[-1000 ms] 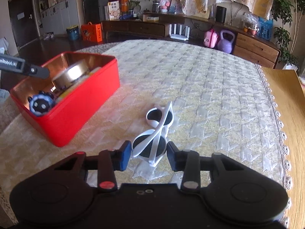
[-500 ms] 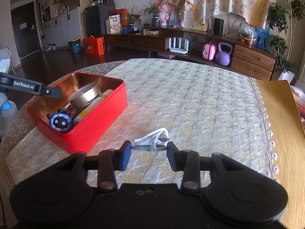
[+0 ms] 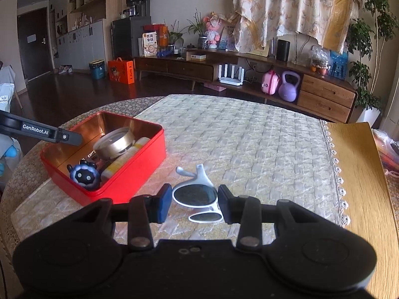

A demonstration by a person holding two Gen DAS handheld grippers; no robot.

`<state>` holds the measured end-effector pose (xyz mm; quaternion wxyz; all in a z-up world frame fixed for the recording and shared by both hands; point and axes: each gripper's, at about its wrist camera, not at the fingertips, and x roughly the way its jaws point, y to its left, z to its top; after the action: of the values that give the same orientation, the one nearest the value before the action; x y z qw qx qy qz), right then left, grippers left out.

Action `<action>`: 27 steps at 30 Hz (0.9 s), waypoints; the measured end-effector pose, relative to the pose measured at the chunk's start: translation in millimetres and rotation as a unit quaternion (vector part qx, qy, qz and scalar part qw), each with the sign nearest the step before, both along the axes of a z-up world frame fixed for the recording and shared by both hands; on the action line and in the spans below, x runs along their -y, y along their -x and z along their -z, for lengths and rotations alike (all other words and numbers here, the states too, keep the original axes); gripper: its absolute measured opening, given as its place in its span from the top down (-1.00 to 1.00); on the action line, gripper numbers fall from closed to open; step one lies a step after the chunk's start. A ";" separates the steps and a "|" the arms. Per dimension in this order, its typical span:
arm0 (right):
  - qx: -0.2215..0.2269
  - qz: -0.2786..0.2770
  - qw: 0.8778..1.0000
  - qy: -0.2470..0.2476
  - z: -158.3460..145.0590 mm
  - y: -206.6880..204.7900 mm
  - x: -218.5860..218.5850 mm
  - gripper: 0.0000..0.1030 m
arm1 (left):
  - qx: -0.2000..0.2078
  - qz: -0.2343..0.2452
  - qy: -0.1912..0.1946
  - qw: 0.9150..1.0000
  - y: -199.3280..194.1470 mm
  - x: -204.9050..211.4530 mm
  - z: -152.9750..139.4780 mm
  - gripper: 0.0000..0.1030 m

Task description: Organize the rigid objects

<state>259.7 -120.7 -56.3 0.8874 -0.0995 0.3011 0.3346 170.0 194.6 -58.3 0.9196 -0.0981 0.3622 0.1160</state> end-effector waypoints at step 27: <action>0.038 -0.176 0.980 -0.089 -43.1 13.8 -132.0 0.24 | 0.038 -0.060 -0.019 0.997 24.9 -44.4 -30.1 -0.38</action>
<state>245.9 11.3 -13.2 0.8309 -0.0841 0.2134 0.5070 145.2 239.0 -28.1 0.9258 -0.1065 0.3181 0.1743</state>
